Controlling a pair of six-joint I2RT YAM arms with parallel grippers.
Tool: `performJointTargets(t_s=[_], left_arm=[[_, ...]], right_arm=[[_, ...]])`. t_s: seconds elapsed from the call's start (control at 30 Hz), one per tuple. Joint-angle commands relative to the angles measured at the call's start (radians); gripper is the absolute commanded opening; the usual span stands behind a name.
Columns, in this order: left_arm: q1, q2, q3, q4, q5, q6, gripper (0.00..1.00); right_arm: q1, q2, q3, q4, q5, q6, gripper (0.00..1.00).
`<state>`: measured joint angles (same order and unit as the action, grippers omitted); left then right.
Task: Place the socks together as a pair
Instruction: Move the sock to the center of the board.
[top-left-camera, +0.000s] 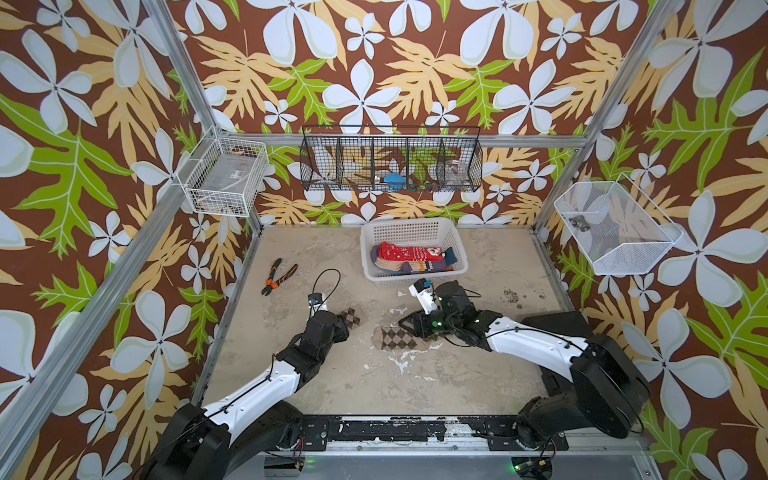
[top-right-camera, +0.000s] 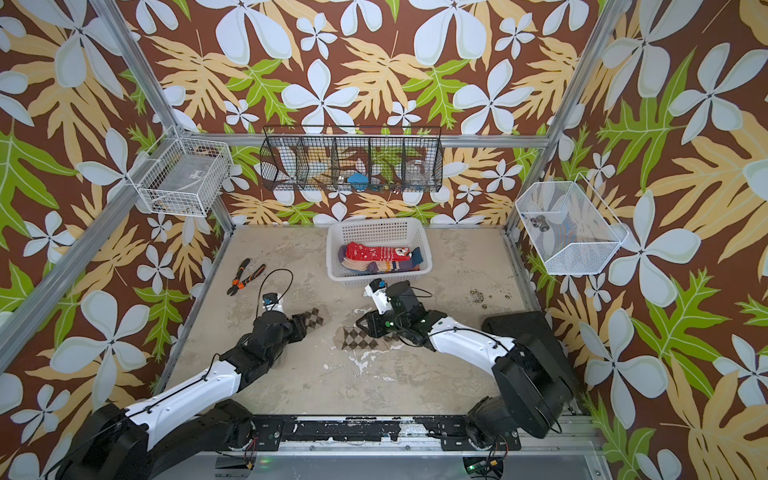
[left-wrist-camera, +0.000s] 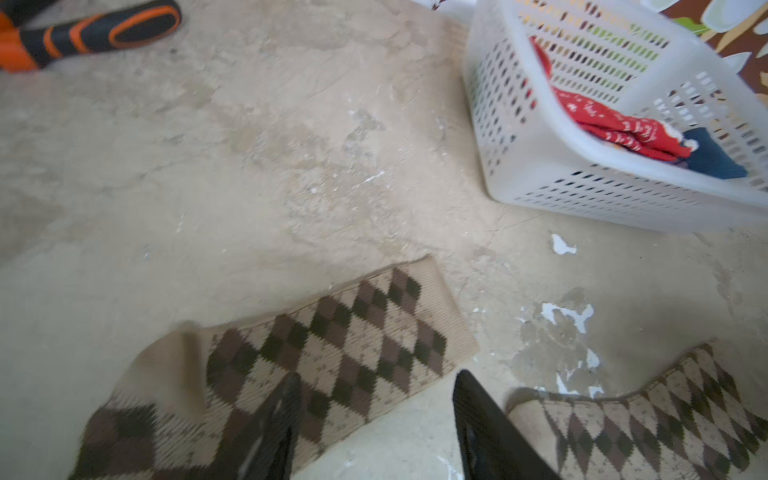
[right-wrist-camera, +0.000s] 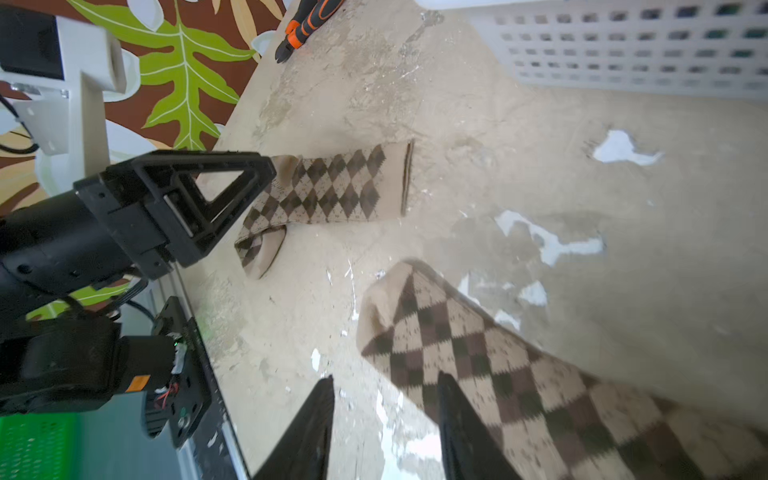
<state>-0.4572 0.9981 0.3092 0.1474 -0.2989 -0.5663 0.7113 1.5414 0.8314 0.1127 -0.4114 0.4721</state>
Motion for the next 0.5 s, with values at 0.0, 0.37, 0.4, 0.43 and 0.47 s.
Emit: performJointTargets(t_s=[0.0, 0.37, 0.4, 0.43, 0.47], left_arm=[[0.05, -0.022, -0.053, 0.082, 0.076, -0.04, 0.61], [0.09, 0.217, -0.004, 0.174, 0.232, -0.029, 0.62], [0.091, 0.238, -0.005, 0.189, 0.246, -0.034, 0.62], [0.09, 0.255, -0.005, 0.198, 0.256, -0.036, 0.62], [0.09, 0.274, -0.008, 0.208, 0.269, -0.041, 0.62]], right_arm=[[0.062, 0.101, 0.079, 0.066, 0.083, -0.001, 0.43], [0.094, 0.075, 0.093, 0.011, 0.178, -0.03, 0.43], [0.085, 0.057, 0.083, 0.005, 0.175, -0.03, 0.43], [0.078, 0.043, 0.073, 0.002, 0.174, -0.031, 0.43], [0.067, 0.029, 0.061, 0.0, 0.17, -0.03, 0.44]])
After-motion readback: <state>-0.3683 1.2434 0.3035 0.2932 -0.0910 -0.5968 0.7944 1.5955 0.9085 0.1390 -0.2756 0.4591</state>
